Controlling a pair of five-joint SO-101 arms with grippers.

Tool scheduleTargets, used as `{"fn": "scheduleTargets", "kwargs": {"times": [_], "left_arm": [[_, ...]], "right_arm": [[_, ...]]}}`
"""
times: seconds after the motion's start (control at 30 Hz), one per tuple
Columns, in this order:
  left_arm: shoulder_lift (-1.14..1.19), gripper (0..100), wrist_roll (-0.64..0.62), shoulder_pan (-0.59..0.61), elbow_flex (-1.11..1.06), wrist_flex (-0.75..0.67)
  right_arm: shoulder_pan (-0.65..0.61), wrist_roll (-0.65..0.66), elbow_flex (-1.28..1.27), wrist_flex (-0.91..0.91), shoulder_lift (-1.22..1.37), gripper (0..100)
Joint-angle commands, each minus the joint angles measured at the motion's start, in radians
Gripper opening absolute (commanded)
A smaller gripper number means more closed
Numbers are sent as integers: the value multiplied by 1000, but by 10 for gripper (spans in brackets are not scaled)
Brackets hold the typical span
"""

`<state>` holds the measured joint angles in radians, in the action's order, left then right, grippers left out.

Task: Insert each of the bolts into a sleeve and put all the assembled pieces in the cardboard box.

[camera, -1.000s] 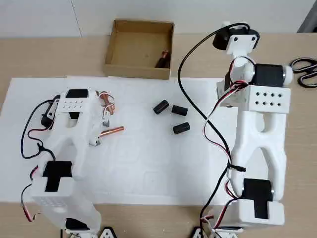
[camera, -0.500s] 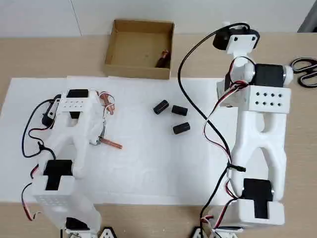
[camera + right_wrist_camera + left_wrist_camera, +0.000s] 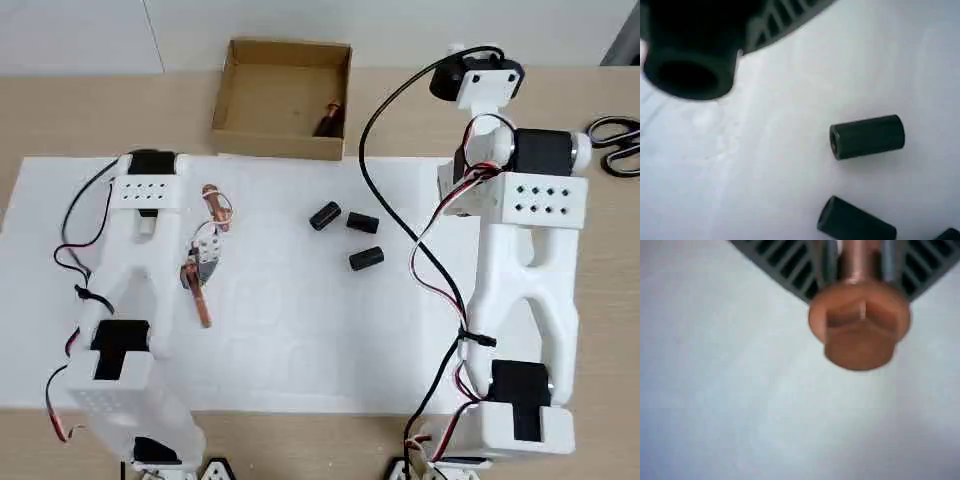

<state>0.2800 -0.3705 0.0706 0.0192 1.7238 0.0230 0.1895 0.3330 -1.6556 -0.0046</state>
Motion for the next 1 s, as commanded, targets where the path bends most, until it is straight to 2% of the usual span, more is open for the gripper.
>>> {"fn": "scheduleTargets", "kwargs": {"times": [0.0, 0.17, 0.4, 0.6, 0.97], "left_arm": [[0, 6, 201, -6, 45, 26], [51, 6, 247, -2, 48, 23], [83, 6, 97, 58, 44, 21], [77, 6, 84, 31, 53, 26], [81, 6, 97, 169, 56, -17]], "right_arm": [[-4, 2, 46, -4, -64, 7], [-2, 2, 46, -5, -64, 7], [-4, 2, 46, -5, -64, 7], [-5, 2, 46, 1, -64, 7], [-4, 2, 46, 2, -64, 7]]}}
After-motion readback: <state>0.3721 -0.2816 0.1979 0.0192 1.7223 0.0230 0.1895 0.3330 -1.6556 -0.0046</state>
